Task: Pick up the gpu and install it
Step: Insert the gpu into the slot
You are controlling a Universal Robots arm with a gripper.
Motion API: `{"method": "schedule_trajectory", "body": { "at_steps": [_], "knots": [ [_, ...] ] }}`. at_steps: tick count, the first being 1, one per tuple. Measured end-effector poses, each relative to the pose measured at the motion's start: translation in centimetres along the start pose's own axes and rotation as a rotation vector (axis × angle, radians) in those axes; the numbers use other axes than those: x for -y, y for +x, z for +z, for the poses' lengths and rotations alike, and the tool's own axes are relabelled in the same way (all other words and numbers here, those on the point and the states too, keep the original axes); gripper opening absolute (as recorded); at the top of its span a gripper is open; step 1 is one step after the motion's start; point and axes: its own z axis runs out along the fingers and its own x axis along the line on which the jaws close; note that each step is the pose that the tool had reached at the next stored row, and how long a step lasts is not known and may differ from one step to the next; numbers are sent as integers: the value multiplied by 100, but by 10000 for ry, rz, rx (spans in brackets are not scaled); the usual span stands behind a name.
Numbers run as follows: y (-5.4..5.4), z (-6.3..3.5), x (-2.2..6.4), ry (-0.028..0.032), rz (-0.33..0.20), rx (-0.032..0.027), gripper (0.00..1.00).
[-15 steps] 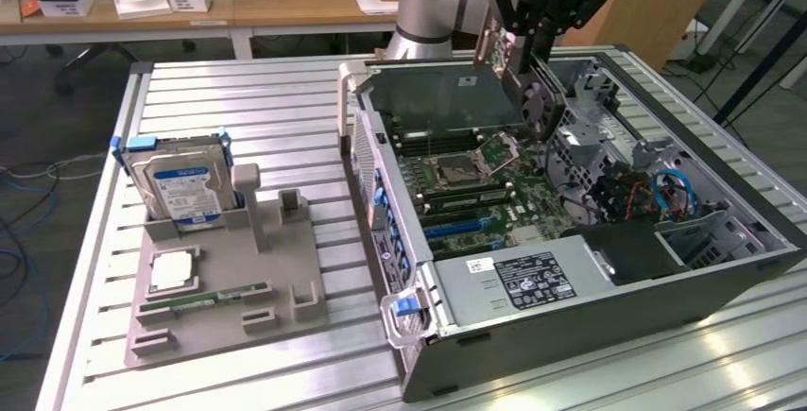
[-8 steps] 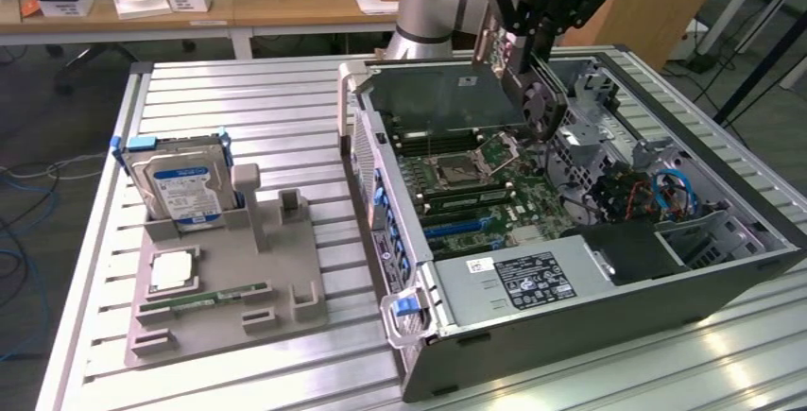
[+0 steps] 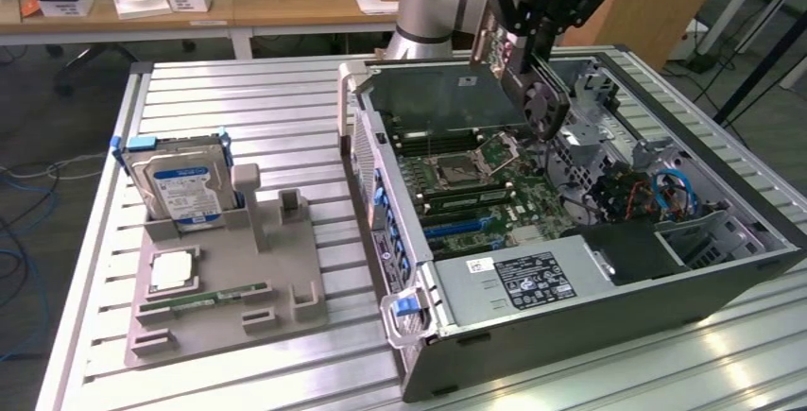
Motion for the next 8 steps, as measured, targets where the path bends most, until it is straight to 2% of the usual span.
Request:
{"method": "schedule_trajectory", "body": {
  "at_steps": [8],
  "knots": [
    [0,0,0,-15,-472,23,26]
  ]
}}
